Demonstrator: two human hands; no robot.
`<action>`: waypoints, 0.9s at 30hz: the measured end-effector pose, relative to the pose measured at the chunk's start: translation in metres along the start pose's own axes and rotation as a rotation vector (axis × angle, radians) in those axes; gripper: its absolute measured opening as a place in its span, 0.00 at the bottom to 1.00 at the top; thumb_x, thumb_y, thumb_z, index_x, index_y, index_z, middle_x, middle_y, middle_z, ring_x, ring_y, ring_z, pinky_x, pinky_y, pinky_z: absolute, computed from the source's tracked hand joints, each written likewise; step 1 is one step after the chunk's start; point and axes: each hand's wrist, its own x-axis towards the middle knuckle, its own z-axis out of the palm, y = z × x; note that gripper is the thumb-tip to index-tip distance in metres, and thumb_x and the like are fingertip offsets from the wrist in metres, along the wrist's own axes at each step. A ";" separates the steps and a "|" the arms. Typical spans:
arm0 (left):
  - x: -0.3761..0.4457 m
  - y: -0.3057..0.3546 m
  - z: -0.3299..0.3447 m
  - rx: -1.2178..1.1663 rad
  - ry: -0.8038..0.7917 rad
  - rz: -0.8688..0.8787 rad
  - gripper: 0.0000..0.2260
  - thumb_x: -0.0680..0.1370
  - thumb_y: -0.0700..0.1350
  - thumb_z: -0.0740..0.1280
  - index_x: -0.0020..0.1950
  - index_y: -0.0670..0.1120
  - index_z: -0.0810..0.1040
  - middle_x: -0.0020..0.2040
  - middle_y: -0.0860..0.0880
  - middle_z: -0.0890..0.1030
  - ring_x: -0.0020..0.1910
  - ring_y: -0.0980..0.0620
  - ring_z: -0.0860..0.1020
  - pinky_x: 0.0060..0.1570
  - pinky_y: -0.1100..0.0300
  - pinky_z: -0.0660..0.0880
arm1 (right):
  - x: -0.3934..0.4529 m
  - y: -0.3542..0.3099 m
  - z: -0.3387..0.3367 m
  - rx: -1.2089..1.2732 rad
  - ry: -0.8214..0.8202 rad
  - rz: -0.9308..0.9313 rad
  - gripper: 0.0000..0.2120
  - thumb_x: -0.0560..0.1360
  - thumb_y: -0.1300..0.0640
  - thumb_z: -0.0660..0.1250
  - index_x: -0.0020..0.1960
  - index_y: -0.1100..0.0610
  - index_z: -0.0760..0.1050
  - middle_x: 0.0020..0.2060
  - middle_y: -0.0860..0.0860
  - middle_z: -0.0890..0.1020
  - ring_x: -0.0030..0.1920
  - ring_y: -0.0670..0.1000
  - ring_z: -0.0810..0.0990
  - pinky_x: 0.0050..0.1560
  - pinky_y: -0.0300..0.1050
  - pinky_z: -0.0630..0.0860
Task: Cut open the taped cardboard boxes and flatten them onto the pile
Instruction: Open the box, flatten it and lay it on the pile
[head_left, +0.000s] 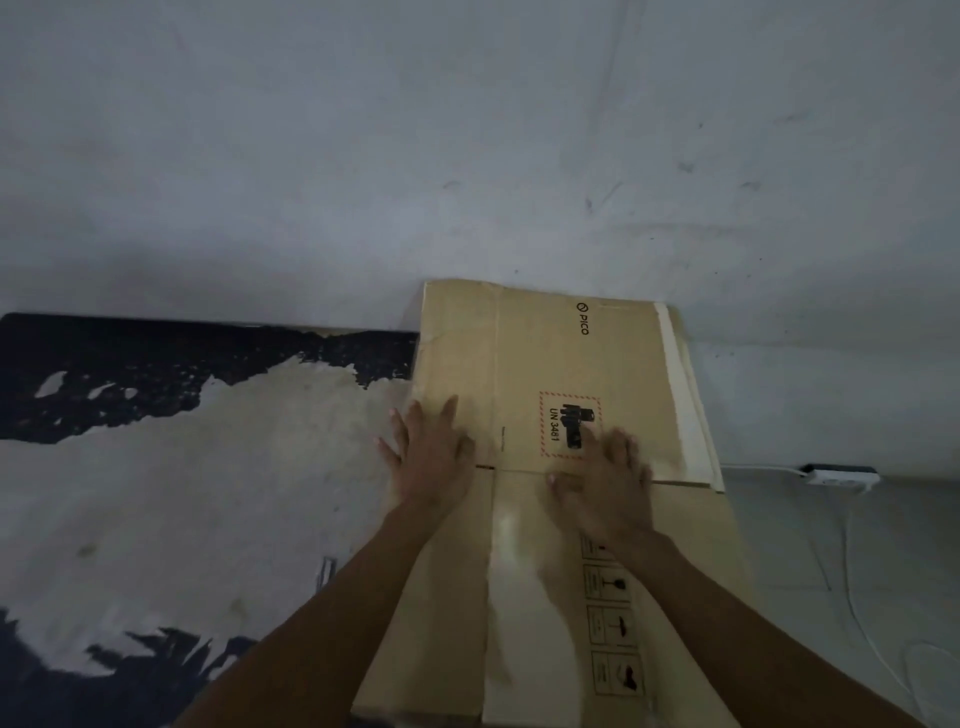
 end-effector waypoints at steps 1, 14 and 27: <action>-0.003 -0.007 -0.007 -0.089 0.052 0.041 0.23 0.84 0.51 0.57 0.79 0.51 0.60 0.80 0.42 0.56 0.80 0.38 0.48 0.75 0.37 0.44 | -0.006 -0.010 0.001 0.009 0.027 -0.012 0.36 0.77 0.46 0.64 0.79 0.52 0.53 0.79 0.58 0.52 0.79 0.60 0.45 0.77 0.62 0.48; -0.096 -0.193 -0.043 0.011 -0.171 -0.294 0.17 0.80 0.56 0.65 0.58 0.42 0.73 0.48 0.47 0.76 0.43 0.51 0.74 0.40 0.59 0.70 | -0.126 -0.196 0.115 0.341 0.026 -0.404 0.05 0.75 0.59 0.66 0.47 0.55 0.81 0.40 0.50 0.82 0.40 0.47 0.79 0.43 0.47 0.80; -0.113 -0.236 -0.046 -0.436 -0.140 -0.188 0.07 0.78 0.46 0.71 0.46 0.47 0.74 0.42 0.49 0.80 0.38 0.53 0.79 0.36 0.61 0.76 | -0.152 -0.224 0.128 0.736 0.071 -0.075 0.11 0.75 0.63 0.71 0.43 0.47 0.82 0.39 0.45 0.84 0.41 0.44 0.83 0.44 0.38 0.80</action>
